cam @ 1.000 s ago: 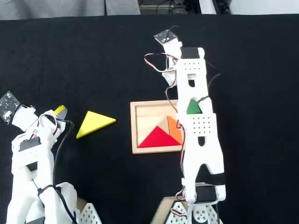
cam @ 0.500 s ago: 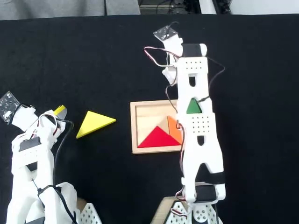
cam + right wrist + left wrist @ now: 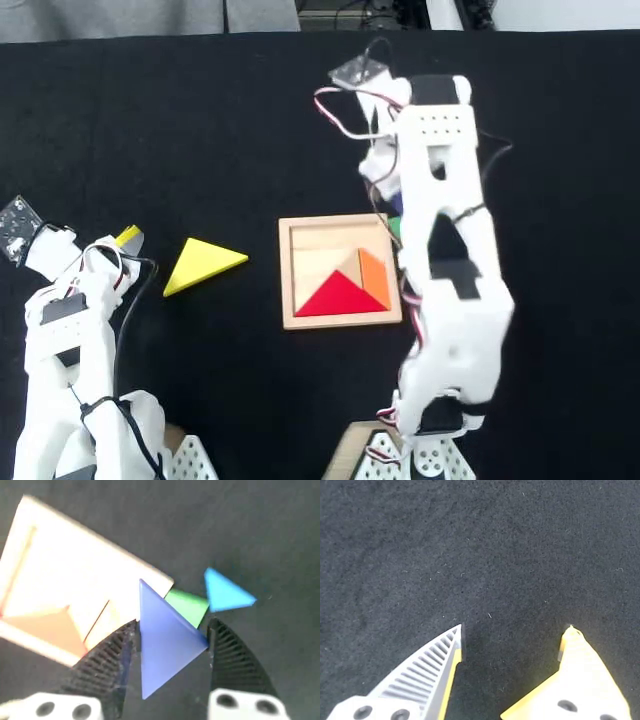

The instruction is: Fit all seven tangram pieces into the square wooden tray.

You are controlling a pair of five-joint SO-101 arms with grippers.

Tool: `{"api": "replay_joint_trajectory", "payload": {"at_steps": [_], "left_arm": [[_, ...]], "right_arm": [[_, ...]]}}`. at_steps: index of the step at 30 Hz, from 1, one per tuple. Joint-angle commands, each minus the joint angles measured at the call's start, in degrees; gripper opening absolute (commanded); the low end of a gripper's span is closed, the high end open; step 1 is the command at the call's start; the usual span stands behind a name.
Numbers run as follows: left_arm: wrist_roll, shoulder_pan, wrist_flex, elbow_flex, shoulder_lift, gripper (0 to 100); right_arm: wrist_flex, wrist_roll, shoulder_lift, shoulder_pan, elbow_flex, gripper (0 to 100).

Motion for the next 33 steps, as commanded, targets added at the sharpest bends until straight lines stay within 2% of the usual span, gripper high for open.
{"api": "replay_joint_trajectory", "payload": {"at_steps": [1, 7, 11, 16, 25, 33], "left_arm": [[0.2, 0.6, -0.9, -0.5, -0.9, 31], [0.2, 0.6, -0.9, -0.5, -0.9, 31], [0.2, 0.6, -0.9, -0.5, -0.9, 31], [0.2, 0.6, -0.9, -0.5, -0.9, 31], [0.2, 0.6, -1.1, -0.5, -0.9, 31], [0.2, 0.6, -1.1, -0.5, -0.9, 31]], "right_arm": [[-6.3, 2.0, -14.3, 0.5, 20.4, 18.5], [-22.2, 1.9, -26.5, -1.0, 42.9, 18.5], [-31.5, 1.9, -29.4, -4.9, 51.7, 18.5], [-35.0, 1.9, -25.9, -8.4, 51.6, 18.5], [-35.9, 1.9, -14.5, -5.1, 45.3, 18.5], [-35.7, -0.9, -14.4, -5.2, 42.9, 18.5]]}}
